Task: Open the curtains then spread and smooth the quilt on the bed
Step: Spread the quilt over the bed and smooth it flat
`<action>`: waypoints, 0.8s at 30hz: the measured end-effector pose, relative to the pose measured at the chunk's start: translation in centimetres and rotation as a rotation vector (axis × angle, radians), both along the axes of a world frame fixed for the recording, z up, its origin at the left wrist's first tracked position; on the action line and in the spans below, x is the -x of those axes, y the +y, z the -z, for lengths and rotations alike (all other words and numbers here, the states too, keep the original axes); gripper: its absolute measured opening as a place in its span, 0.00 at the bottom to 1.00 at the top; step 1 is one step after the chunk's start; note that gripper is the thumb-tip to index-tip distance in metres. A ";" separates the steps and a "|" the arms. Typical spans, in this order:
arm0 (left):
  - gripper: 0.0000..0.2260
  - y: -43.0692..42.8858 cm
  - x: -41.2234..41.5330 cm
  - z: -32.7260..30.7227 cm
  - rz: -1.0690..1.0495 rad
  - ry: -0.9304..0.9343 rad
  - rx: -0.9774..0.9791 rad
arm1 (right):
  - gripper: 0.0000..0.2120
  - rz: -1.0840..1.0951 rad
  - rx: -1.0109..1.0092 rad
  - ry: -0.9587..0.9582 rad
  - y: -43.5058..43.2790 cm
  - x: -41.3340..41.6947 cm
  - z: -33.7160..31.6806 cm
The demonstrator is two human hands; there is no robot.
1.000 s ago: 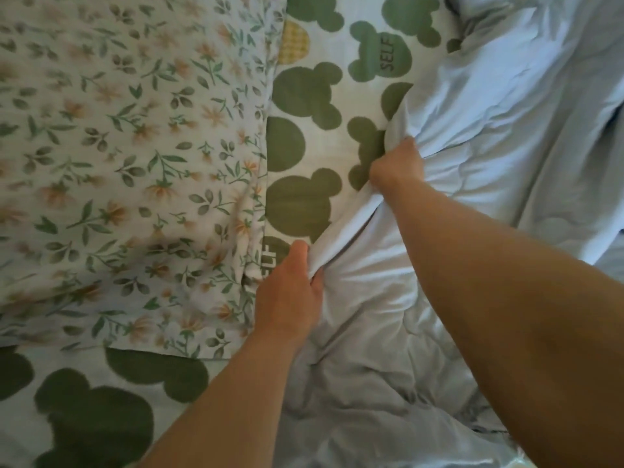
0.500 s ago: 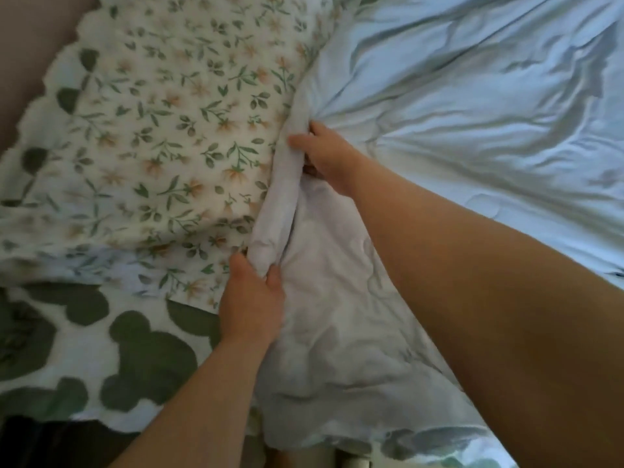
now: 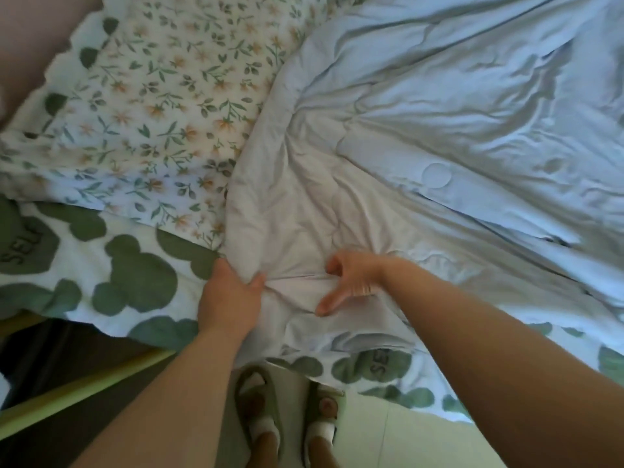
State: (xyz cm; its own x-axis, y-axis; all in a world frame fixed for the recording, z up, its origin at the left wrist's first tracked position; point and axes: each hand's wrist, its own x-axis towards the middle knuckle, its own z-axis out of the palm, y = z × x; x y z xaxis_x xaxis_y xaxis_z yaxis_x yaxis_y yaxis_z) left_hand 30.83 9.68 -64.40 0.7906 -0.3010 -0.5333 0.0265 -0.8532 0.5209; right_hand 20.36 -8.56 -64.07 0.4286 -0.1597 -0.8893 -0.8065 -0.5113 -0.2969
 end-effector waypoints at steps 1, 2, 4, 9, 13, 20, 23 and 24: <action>0.21 -0.1 -0.6 -0.1 0.002 -0.064 0.006 | 0.49 -0.018 0.011 -0.020 0.8 0.6 0.1; 0.19 0.1 -1.1 -0.1 0.021 -0.127 0.001 | 0.55 -0.039 0.029 -0.050 1.9 1.1 0.2; 0.17 0.4 -1.9 0.0 0.065 -0.215 -0.016 | 0.54 -0.096 0.131 -0.149 3.4 1.6 1.1; 0.22 2.5 0.8 0.0 0.275 -0.595 -0.105 | 0.23 -0.067 0.544 -0.382 4.9 2.6 2.4; 0.14 3.7 3.1 -0.3 0.758 -0.713 0.103 | 0.16 -0.013 0.527 -0.379 5.9 3.4 1.4; 0.12 3.8 7.7 1.1 1.239 -0.346 -0.075 | 0.21 -0.121 0.332 -0.090 6.0 8.9 -1.2; 0.19 4.5 9.1 2.4 1.231 -0.501 -0.125 | 0.17 -0.163 0.432 -0.026 6.1 13.5 -0.9; 0.21 4.5 9.6 2.9 1.228 -0.545 -0.128 | 0.22 -0.178 0.469 -0.036 6.3 14.9 -0.4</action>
State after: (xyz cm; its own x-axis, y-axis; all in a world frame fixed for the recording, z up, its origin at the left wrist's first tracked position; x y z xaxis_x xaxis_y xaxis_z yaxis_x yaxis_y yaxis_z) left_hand 21.20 14.19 -67.29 0.1667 -0.9336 -0.3173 -0.9662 -0.2188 0.1360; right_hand 5.43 -2.26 -63.64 0.5149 -0.4601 -0.7233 -0.6878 -0.7254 -0.0282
